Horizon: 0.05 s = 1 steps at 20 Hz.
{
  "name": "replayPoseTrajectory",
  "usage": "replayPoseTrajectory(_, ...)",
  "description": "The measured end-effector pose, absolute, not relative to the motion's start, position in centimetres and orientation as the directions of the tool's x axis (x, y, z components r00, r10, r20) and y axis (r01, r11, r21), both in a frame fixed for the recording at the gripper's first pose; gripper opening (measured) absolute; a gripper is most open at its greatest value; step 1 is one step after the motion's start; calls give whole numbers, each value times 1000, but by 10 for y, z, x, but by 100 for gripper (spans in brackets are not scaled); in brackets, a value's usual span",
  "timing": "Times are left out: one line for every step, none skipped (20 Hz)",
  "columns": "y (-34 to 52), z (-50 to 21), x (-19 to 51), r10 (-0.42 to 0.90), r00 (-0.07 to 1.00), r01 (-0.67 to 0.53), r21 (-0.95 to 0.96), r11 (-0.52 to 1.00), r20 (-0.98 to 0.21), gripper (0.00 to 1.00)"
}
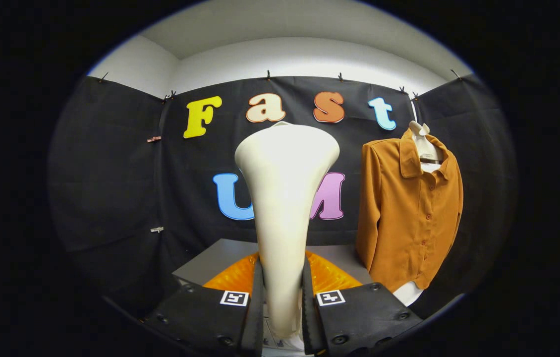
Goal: Iron the clothes twice with a garment steamer, once on the left side and once on the right side.
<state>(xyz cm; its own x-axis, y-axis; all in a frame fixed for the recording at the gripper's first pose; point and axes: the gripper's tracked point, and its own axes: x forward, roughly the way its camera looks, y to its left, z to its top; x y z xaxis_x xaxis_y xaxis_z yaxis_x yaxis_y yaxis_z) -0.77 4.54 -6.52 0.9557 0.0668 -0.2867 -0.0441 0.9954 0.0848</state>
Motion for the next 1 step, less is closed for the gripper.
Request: replayPoseTrajectory(45,-64,-9,65,957,-42,84,996,-284,35)
